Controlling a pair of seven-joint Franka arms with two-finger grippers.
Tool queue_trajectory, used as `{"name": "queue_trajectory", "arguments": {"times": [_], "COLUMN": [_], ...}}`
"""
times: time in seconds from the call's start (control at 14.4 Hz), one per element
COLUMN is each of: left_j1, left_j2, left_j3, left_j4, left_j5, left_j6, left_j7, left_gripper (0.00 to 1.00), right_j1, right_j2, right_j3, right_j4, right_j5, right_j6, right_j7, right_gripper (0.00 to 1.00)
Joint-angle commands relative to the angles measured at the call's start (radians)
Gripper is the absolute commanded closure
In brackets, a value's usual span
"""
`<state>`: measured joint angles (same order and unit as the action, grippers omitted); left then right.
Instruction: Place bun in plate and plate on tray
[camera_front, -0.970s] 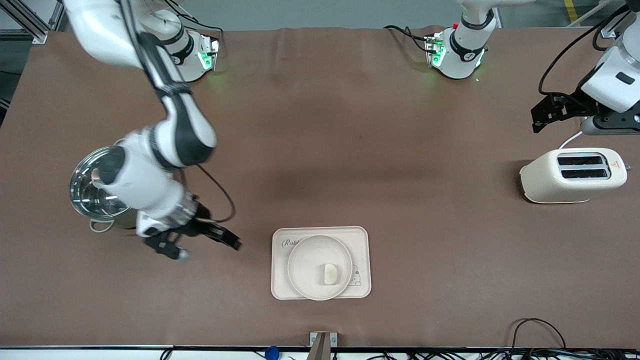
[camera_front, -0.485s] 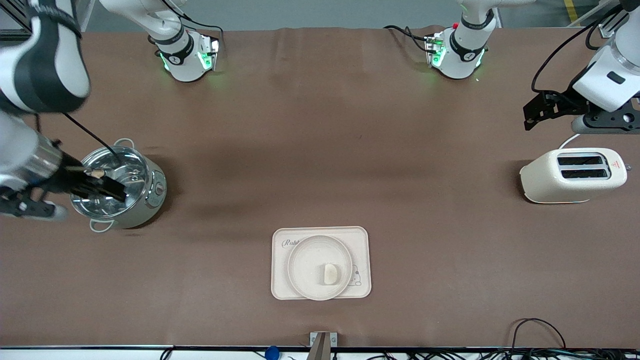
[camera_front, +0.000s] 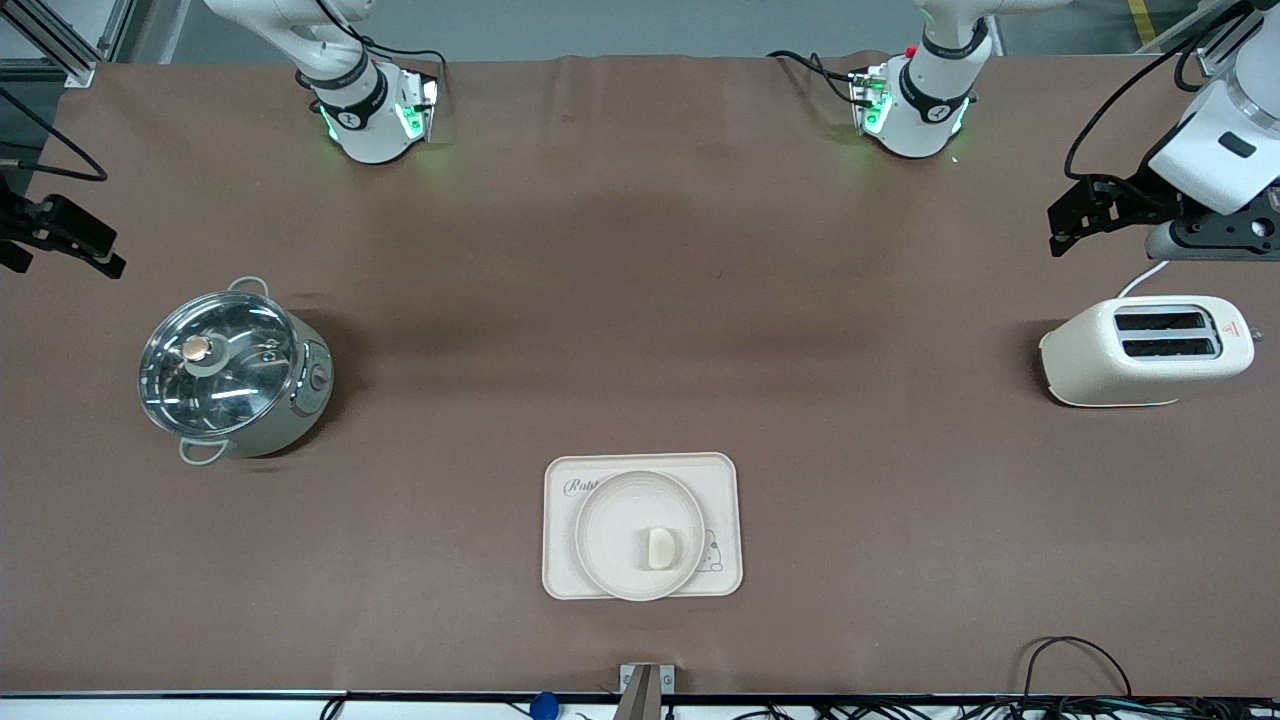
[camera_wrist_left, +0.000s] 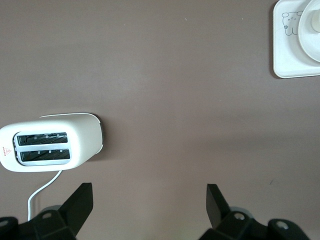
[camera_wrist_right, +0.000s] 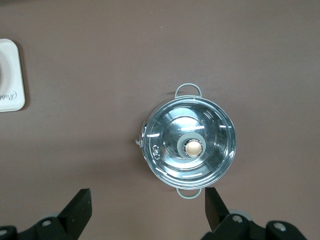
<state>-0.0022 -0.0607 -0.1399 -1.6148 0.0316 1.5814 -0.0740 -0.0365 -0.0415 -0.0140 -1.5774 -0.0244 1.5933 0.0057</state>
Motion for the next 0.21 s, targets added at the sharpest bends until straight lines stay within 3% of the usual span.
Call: {"name": "queue_trajectory", "arguments": {"times": [0.0,0.14], "left_j1": [-0.001,-0.004], "left_j2": [0.004,0.007], "left_j3": [-0.003,-0.003], "left_j4": [0.024,0.026], "left_j5": [-0.003,-0.004], "left_j6": [-0.02,-0.02], "left_j7": [0.011,0.011], "left_gripper": [0.0,0.0], "right_j1": [-0.026,-0.023], "right_j2": [-0.009,-0.006], "right_j3": [0.037,0.035], "right_j4": [-0.033,-0.024], "right_j5": [-0.02,-0.022], "right_j6": [0.008,0.002], "right_j7": [-0.03,-0.042], "right_gripper": [0.0,0.0]}}
